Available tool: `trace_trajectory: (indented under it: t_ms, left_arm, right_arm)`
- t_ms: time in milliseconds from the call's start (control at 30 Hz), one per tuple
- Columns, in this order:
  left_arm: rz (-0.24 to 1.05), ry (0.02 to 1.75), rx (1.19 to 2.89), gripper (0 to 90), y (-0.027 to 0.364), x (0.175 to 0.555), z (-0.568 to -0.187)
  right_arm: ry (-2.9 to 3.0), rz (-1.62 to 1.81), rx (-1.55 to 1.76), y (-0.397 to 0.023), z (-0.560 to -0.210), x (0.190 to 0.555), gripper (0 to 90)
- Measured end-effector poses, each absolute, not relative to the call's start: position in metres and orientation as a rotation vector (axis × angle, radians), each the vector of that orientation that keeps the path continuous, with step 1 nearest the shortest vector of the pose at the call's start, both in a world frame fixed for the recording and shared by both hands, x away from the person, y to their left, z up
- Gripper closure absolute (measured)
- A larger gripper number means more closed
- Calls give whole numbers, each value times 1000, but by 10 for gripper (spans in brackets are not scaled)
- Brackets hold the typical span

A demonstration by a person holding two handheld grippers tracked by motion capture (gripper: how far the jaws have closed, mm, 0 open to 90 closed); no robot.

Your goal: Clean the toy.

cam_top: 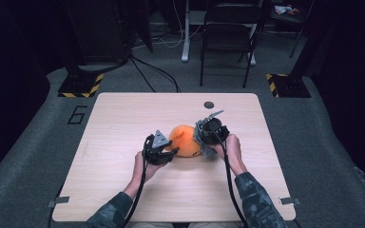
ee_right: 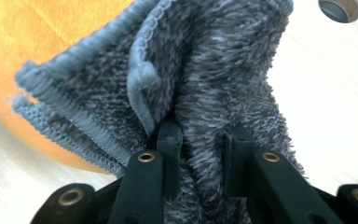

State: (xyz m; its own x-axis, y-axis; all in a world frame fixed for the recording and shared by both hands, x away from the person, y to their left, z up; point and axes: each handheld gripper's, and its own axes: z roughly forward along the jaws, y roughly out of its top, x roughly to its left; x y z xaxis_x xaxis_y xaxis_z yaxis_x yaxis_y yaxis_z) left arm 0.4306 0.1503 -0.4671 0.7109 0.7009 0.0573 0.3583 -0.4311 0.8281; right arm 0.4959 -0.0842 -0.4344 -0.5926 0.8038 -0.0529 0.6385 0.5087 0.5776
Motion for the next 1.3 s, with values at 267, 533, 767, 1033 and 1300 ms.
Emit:
trace_trajectory:
  t_ms: [267, 533, 767, 1033, 1300]
  left_arm:
    - [604, 790, 2072, 586, 145, 431, -477]
    - [617, 772, 2049, 820, 147, 429, -476]
    - [583, 778, 2024, 833, 150, 426, -462]
    - [565, 739, 2023, 833, 144, 420, -458]
    - [567, 730, 2037, 831, 143, 421, -461]
  right_arm:
    - [2450, 753, 1185, -83, -436, 497, 731]
    - [2448, 760, 1183, -84, -431, 495, 729]
    - [2437, 776, 1178, -87, -419, 491, 727]
    - [2400, 907, 1102, -76, -392, 474, 726]
    - [2420, 905, 1015, -56, -394, 465, 726]
